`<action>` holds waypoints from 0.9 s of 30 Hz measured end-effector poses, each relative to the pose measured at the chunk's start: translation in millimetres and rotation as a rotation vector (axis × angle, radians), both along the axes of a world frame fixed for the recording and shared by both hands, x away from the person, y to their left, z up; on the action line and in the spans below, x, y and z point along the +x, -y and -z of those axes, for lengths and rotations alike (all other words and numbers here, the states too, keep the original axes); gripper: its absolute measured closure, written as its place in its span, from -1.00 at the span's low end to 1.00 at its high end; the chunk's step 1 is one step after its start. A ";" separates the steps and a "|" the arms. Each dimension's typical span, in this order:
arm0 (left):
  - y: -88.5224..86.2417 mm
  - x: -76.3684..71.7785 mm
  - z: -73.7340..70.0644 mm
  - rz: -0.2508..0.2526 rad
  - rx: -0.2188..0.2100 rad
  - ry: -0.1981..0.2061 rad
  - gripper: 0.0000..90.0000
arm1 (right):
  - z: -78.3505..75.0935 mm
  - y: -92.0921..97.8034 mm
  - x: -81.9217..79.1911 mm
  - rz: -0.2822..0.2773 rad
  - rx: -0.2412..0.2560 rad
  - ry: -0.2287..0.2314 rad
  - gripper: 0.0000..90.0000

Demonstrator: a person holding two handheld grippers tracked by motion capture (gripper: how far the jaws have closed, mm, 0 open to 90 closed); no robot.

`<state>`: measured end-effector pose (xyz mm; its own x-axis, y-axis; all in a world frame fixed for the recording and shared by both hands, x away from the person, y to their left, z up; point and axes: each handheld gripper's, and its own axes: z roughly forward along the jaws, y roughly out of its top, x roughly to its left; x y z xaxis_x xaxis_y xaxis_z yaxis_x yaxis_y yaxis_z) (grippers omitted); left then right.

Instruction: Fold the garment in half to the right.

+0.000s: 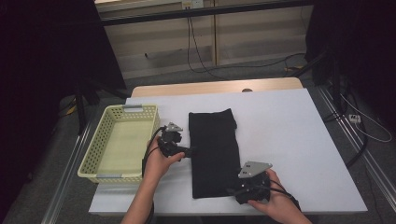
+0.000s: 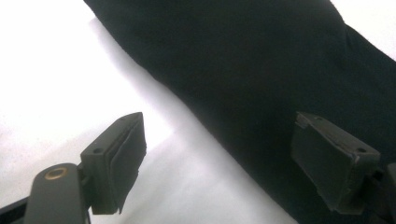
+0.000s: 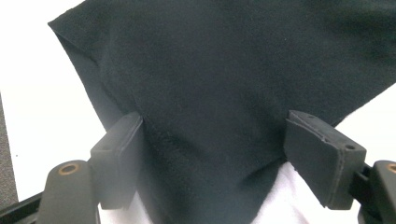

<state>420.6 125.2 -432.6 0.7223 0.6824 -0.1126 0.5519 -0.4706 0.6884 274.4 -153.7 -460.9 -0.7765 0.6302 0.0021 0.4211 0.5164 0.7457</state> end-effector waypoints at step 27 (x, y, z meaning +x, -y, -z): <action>2.7 0.6 -1.8 0.005 0.008 0.010 -0.58 | -1.3 2.9 -5.7 -0.002 0.021 0.001 0.46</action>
<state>421.2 122.5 -430.7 0.7269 0.6794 -0.0999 0.5427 -0.4792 0.6898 268.7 -156.6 -459.6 -0.7778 0.6284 0.0150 0.4194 0.5011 0.7569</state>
